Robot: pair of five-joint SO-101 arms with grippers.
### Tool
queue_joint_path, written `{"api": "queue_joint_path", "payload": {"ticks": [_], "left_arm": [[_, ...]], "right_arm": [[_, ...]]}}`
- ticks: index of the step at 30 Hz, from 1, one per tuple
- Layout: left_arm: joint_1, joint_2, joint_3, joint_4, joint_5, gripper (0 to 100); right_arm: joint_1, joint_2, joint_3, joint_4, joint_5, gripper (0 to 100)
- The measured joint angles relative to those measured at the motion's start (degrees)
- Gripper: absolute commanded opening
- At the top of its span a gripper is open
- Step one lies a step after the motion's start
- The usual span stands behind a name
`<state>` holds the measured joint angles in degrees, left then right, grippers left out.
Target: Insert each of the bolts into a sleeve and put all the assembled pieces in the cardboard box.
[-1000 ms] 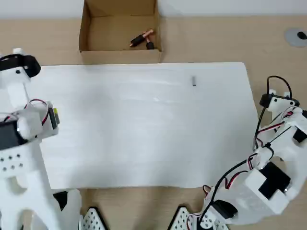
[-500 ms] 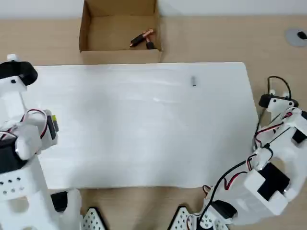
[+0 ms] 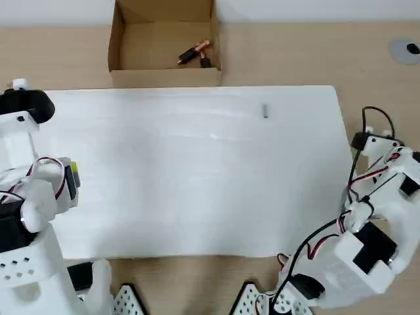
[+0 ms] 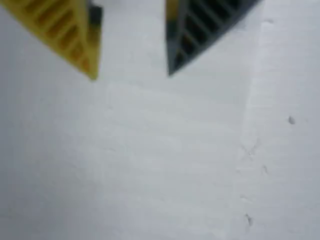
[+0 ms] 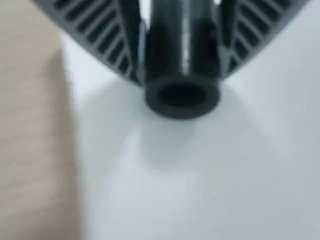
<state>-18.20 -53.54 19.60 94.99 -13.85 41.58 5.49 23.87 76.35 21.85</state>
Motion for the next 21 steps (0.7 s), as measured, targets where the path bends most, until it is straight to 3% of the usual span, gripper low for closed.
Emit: {"api": "queue_joint_path", "payload": {"ticks": [8, 15, 21], "left_arm": [[0.00, 0.00, 0.00, 0.00, 2.46, 9], [-0.88, -3.08, 0.00, -3.78, 6.33, 9], [-11.60, -8.53, 9.23, -16.09, 16.26, 10]], "right_arm": [[-10.64, -17.32, -2.64, 10.55, 0.00, 1.0], [-33.23, -43.43, -2.64, 13.89, -4.04, 1.0], [-49.76, -53.71, 2.64, 5.27, -12.13, 1.0]]}}
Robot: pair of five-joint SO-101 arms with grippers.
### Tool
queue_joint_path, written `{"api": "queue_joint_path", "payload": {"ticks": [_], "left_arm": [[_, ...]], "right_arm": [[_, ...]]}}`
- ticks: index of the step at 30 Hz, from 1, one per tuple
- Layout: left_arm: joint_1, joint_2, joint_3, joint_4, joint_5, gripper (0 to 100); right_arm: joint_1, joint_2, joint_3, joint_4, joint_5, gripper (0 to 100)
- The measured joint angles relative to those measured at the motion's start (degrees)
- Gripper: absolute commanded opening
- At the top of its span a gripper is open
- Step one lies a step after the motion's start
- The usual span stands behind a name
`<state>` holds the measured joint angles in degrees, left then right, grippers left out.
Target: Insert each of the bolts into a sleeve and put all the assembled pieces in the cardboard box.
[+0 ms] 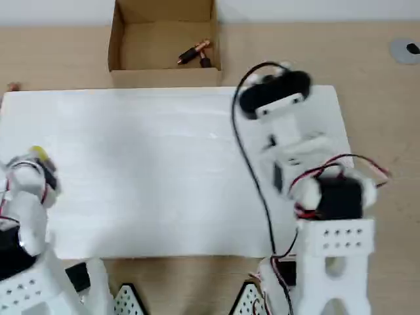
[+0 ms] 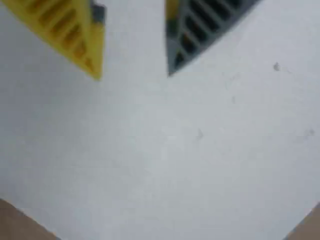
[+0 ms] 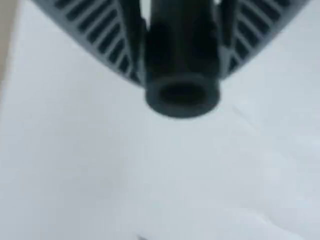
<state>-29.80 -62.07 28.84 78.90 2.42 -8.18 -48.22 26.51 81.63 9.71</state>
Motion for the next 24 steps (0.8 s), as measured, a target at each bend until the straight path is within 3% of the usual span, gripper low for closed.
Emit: {"api": "queue_joint_path", "payload": {"ticks": [4, 10, 18, 24], "left_arm": [[-4.13, 6.15, 7.12, -9.05, 4.48, 10], [-4.92, 23.65, 2.20, -14.95, 9.32, 10], [-1.67, 51.34, -4.31, -15.47, -2.29, 9], [4.57, 58.11, -4.31, -14.24, -5.98, 9]], "right_arm": [[-1.32, -0.26, 11.16, -10.37, -1.14, 1.0], [-1.76, -0.26, 19.60, -16.35, -1.14, 1.0], [-1.76, -0.26, 25.67, -20.66, -1.14, 1.0], [-1.76, -0.26, 32.97, -25.85, -1.14, 1.0]]}}
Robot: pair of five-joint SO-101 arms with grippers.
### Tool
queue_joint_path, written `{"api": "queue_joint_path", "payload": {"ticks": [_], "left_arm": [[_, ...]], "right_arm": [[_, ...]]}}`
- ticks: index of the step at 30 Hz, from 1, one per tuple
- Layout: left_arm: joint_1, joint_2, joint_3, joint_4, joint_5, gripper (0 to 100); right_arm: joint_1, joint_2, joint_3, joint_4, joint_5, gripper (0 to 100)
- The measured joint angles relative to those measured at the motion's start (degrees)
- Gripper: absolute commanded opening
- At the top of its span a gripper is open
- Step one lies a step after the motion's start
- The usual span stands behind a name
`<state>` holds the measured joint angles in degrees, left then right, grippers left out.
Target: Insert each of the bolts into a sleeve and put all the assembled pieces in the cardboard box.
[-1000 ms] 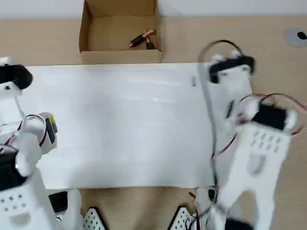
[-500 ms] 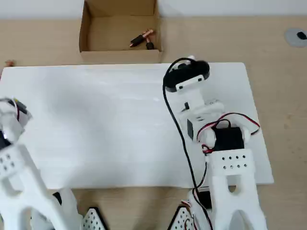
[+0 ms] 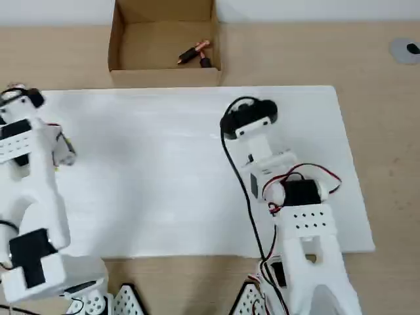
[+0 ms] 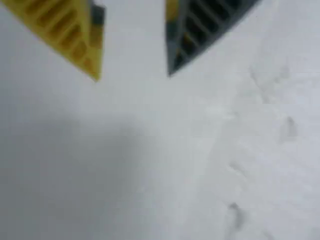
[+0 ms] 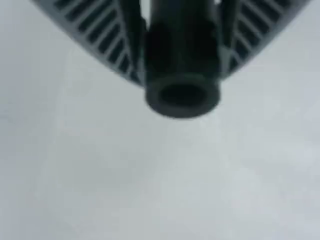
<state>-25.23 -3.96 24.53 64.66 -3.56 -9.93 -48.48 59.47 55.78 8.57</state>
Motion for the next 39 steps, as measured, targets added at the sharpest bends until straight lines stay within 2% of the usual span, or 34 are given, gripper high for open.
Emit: {"api": "queue_joint_path", "payload": {"ticks": [10, 13, 16, 20, 26, 31, 39], "left_arm": [[3.87, 0.09, 7.47, -5.89, -0.26, 8], [3.96, 0.09, 8.88, -6.24, -0.26, 2], [3.96, -2.37, 11.43, -6.24, -0.26, 1], [3.96, -12.57, 17.14, -8.26, -0.26, 1], [3.96, -35.08, 30.07, -15.03, -0.26, 2], [3.96, -53.71, 40.88, -20.40, -0.26, 2], [3.96, -78.07, 57.76, -24.00, -0.26, 2]], "right_arm": [[-5.98, -1.41, 4.75, -6.07, -0.53, 1.0], [-7.30, -5.01, 4.75, -5.98, -3.25, 1.0], [-7.91, -11.69, 4.75, -1.76, -4.48, 1.0], [-8.53, -24.88, 6.15, 5.80, -6.68, 0.9], [-8.70, -51.78, 15.47, 9.76, -9.41, 0.9], [-8.70, -54.77, 21.45, 8.18, -9.85, 0.9], [-8.70, -54.77, 33.41, 2.11, -9.85, 0.9]]}}
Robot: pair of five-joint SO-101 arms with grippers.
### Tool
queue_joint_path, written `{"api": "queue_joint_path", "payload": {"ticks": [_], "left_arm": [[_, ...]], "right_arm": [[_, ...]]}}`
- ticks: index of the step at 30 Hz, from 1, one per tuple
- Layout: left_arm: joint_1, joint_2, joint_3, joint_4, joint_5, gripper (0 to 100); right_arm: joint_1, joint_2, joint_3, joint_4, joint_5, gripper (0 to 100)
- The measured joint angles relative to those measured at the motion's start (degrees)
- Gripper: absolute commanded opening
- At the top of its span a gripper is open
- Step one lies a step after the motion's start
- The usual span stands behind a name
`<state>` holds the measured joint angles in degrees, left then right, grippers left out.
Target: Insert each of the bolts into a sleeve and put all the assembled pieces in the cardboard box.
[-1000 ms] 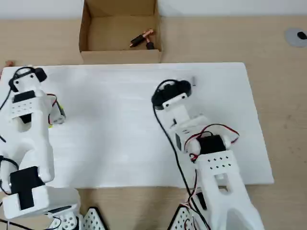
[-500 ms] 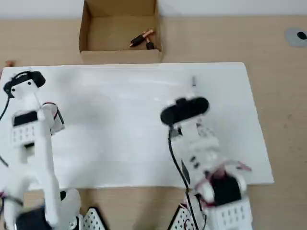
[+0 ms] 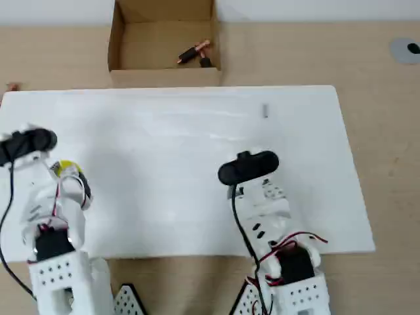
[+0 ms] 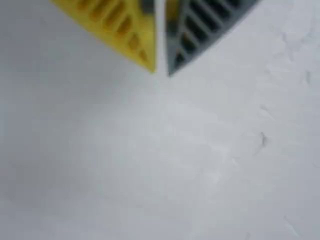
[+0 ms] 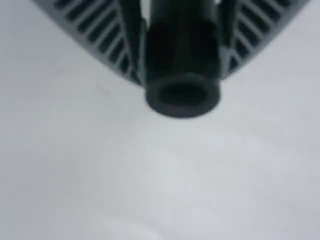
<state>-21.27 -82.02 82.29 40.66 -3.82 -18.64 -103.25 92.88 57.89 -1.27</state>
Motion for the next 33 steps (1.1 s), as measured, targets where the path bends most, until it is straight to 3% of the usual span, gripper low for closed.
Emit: {"api": "queue_joint_path", "payload": {"ticks": [8, 17, 33], "left_arm": [[0.00, -20.92, 13.98, 2.11, 0.00, 1], [0.00, -20.92, 14.15, 9.67, 0.00, 1], [0.00, -20.92, 14.15, 9.93, 0.00, 1]], "right_arm": [[0.00, 0.00, 3.87, -4.04, 0.00, 1.0], [0.00, 0.00, 3.96, -4.04, 0.00, 1.0], [0.00, 0.00, 3.96, -4.04, 0.00, 1.0]]}}
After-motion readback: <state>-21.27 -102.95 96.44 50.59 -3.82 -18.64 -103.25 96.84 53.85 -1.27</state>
